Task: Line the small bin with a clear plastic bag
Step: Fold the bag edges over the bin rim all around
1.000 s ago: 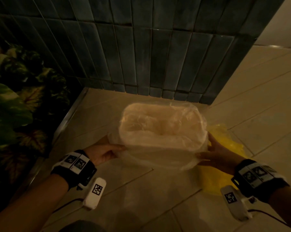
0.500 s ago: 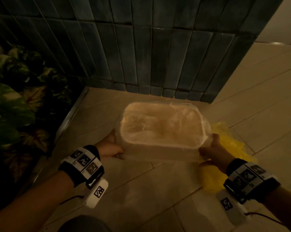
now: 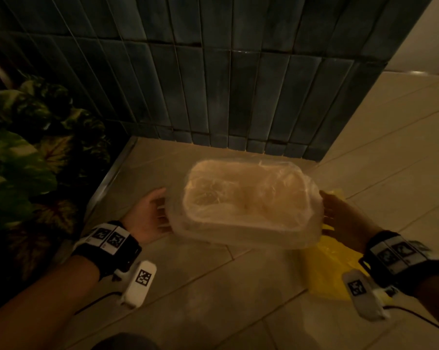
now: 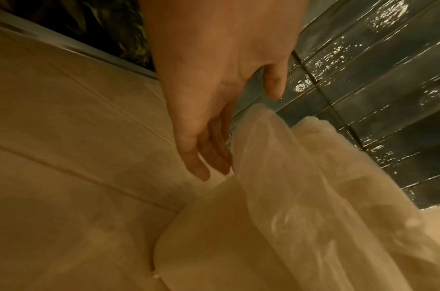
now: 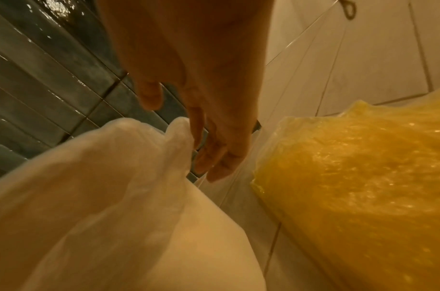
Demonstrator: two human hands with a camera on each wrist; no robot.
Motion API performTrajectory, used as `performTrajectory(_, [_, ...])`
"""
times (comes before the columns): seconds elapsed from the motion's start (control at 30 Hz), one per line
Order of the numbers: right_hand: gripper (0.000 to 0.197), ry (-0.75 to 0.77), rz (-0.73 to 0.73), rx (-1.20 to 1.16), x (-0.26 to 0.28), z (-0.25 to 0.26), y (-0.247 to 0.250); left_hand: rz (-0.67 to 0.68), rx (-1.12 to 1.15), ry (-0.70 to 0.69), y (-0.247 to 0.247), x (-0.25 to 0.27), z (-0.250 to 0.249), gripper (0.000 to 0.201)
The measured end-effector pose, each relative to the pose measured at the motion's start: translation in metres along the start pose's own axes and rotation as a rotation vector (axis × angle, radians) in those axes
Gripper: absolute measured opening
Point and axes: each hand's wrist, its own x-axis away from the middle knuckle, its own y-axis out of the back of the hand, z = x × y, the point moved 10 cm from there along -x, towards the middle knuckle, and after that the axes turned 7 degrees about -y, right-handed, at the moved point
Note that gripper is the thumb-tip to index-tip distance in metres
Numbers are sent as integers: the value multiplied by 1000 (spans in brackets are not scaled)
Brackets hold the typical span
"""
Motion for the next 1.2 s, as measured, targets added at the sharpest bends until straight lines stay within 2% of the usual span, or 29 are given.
performTrajectory(0.07, [90, -18, -86, -46, -17, 4, 4, 2, -16, -18, -10, -9, -5, 40])
performTrajectory(0.1, [76, -36, -116, -85, -25, 4, 5, -2, -31, -25, -15, -12, -6, 47])
performTrajectory(0.17, [57, -58, -84, -164, -40, 5, -1, -38, -86, -12, -16, -22, -5, 73])
performTrajectory(0.2, [51, -63, -61, -186, -47, 5, -4, -45, -121, -26, -21, -24, -9, 76])
performTrajectory(0.3, [55, -88, -96, -216, -62, 8, -2, -91, -147, -51, -33, -23, -22, 82])
performTrajectory(0.4, [64, -92, -143, -194, -76, 14, 6, -119, -200, -122, -30, -35, -40, 56])
performTrajectory(0.5, [48, -103, -141, -122, -80, 23, 3, -96, -317, -105, -19, -60, -39, 63])
performTrajectory(0.6, [43, -107, -173, 14, -83, 33, 1, -36, -596, -138, -36, -50, -50, 45])
performTrajectory(0.67, [37, -63, -226, 100, -87, 42, 9, -74, -705, -194, -38, -50, -60, 38])
performTrajectory(0.8, [16, 54, -216, 209, -81, 62, 8, -103, -669, -294, -32, -56, -71, 30])
performTrajectory(0.97, [23, 159, -237, 229, -66, 70, 5, -61, -752, -320, -36, -50, -70, 18])
performTrajectory(1.1, [27, 173, -278, 336, -69, 69, 4, -92, -805, -332, -41, -50, -71, 51])
performTrajectory(1.13, [27, 172, -278, 367, -69, 70, 3, -85, -803, -332, -42, -51, -71, 52])
performTrajectory(1.2, [24, 148, -257, 417, -68, 74, 0, -76, -765, -308, -40, -56, -73, 31])
